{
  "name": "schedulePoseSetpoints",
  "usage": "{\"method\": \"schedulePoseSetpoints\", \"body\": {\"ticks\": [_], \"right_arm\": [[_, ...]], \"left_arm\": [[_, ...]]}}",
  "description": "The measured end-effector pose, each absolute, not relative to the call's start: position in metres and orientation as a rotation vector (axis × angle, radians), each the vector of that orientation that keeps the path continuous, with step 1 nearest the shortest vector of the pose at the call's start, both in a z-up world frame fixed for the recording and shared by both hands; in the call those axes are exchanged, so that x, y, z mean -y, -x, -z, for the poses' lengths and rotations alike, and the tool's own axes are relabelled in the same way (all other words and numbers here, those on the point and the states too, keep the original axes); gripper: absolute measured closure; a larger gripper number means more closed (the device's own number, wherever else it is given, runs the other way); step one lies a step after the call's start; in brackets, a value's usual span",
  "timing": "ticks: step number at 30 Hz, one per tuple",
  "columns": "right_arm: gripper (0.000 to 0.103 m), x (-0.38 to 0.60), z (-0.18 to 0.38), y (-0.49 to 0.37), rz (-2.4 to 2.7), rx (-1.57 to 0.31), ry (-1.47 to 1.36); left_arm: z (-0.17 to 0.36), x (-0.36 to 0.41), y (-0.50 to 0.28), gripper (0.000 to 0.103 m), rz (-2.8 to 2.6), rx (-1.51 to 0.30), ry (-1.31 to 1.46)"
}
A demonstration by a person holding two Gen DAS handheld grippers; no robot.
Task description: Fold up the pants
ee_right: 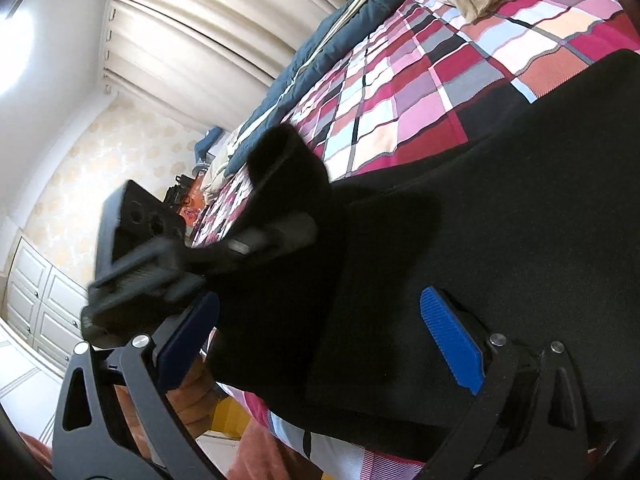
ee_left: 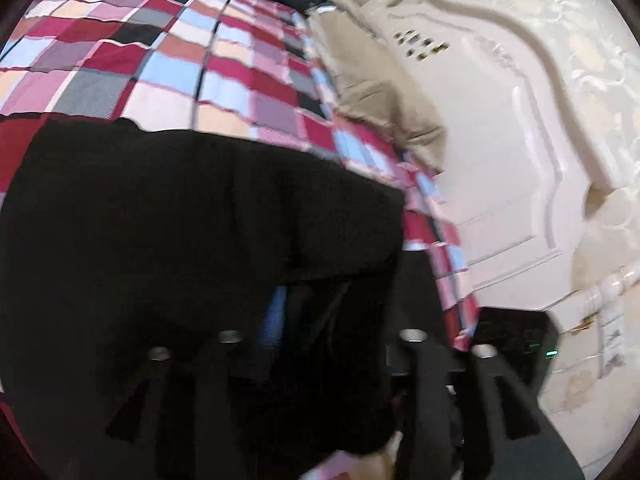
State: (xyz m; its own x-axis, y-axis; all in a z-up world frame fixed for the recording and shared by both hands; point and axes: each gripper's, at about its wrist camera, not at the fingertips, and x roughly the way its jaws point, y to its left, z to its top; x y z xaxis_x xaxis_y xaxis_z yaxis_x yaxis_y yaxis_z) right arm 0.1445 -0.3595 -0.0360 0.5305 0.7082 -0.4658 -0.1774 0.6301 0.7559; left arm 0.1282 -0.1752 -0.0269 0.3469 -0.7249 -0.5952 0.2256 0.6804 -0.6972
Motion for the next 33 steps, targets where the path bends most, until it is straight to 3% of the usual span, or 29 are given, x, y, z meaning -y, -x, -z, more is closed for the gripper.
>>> {"method": "schedulePoseSetpoints", "body": {"ticks": [3,8,12,18,21,27,28,29,33], "right_arm": [[0.002,0.360,0.035,-0.143,-0.600,-0.863,-0.698],[0.002,0.361,0.034,-0.147,-0.607,-0.892,-0.708],[0.002,0.375,0.033,-0.155,-0.661,-0.938,-0.834],[0.003,0.388,0.039,-0.182,-0.799,-1.009,-0.946],[0.019,0.380,0.039,-0.193,-0.823,-1.058,-0.921],[0.063,0.355,0.051,-0.207,-0.755,-1.199,-0.770],[0.079,0.355,0.051,-0.208,-0.743,-1.206,-0.761],[0.088,0.356,0.051,-0.208,-0.732,-1.207,-0.759],[0.091,0.352,0.032,-0.193,-0.697,-1.158,-0.674]], "left_arm": [[0.008,0.167,-0.115,0.027,0.696,-0.991,0.648],[-0.031,0.146,-0.091,0.018,0.736,-0.883,0.664],[-0.029,0.112,-0.081,0.016,0.625,-0.830,0.573],[0.041,0.030,-0.077,0.016,0.433,-0.927,0.727],[0.062,0.011,-0.074,0.016,0.412,-0.949,0.818],[0.071,0.009,-0.071,0.016,0.435,-0.951,0.826],[0.072,0.008,-0.071,0.016,0.437,-0.949,0.821],[0.071,0.009,-0.072,0.016,0.439,-0.945,0.813],[0.070,0.011,-0.069,0.016,0.434,-0.943,0.791]]}}
